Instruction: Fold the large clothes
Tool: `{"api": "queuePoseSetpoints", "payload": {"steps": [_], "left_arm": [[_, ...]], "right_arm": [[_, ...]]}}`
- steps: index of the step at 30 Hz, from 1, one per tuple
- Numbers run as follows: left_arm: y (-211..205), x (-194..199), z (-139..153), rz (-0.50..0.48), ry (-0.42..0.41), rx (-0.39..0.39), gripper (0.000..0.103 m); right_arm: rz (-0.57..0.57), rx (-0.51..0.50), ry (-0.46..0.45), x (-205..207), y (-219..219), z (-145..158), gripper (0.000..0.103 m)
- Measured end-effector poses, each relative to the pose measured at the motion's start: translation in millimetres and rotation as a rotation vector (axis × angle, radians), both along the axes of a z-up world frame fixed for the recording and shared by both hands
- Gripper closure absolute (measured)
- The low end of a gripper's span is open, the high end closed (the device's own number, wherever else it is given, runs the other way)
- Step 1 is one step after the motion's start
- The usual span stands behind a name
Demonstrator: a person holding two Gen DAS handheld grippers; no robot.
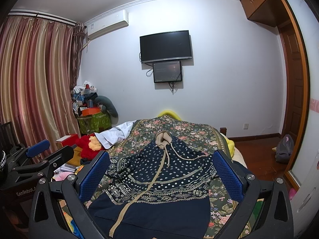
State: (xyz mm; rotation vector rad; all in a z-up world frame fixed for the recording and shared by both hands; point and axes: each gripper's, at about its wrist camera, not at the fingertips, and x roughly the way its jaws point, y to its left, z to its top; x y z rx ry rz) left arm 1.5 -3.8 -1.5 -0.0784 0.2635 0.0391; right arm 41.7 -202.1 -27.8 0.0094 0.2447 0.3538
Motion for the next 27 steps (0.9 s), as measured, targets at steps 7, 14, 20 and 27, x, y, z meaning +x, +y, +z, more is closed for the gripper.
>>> {"api": "queuePoseSetpoints", "payload": {"steps": [7, 14, 20, 27], "left_arm": [[1.8, 0.3, -1.0, 0.002, 0.003, -0.002, 0.004], [13.9, 14.0, -5.3, 0.015, 0.005, -0.019, 0.004], [35.4, 37.9, -12.8, 0.042, 0.03, -0.025, 0.004], [82.1, 93.0, -35.3, 0.094, 0.112, -0.045, 0.004]], "right_arm": [[-0.001, -0.002, 0.01, 4.5, 1.9, -4.9, 0.0], [0.01, -0.02, 0.044, 27.3, 15.2, -8.9, 0.0], [0.026, -0.031, 0.088, 66.5, 36.0, -18.4, 0.0], [0.086, -0.066, 0.137, 126.7, 79.1, -25.3, 0.0]]}}
